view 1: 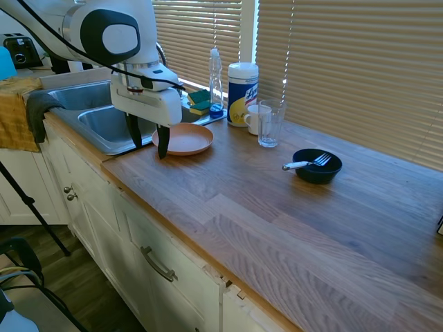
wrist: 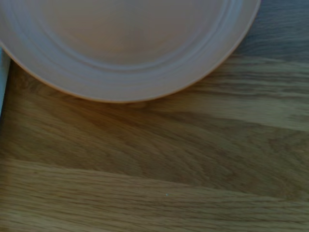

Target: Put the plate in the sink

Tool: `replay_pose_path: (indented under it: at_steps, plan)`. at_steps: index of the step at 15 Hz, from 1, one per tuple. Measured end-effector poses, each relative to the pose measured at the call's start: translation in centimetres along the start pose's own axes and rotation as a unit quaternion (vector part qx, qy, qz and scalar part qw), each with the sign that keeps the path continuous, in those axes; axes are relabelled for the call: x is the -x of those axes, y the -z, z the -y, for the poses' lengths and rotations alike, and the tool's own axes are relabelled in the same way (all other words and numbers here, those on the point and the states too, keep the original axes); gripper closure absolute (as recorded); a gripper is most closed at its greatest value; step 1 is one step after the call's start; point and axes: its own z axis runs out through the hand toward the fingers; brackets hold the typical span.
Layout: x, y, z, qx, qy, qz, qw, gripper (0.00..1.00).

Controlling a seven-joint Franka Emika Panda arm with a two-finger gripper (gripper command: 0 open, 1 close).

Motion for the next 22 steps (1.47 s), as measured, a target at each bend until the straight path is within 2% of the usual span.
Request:
replay_pose_path:
  at_steps: [3, 5, 10, 16, 20, 21, 22]
  plan:
    - [-0.1, 0.1, 0.1, -0.002, 0.0, -0.003, 1.0, 0.0]
    - [-0.7, 0.9, 0.4, -0.019, -0.007, -0.007, 0.9998, 0.0]
    - [-5.1, 2.5, 1.2, -0.074, -0.039, 0.018, 0.9963, 0.0]
    - [-12.2, -2.5, 5.1, -0.104, -0.105, 0.082, 0.9856, 0.0]
    - [-14.7, -5.3, 6.8, -0.115, -0.139, 0.105, 0.978, 0.0]
    - [-15.0, -5.7, 6.9, -0.118, -0.143, 0.109, 0.9766, 1.0]
    - [-15.2, -6.1, 7.0, -0.12, -0.142, 0.113, 0.976, 1.0]
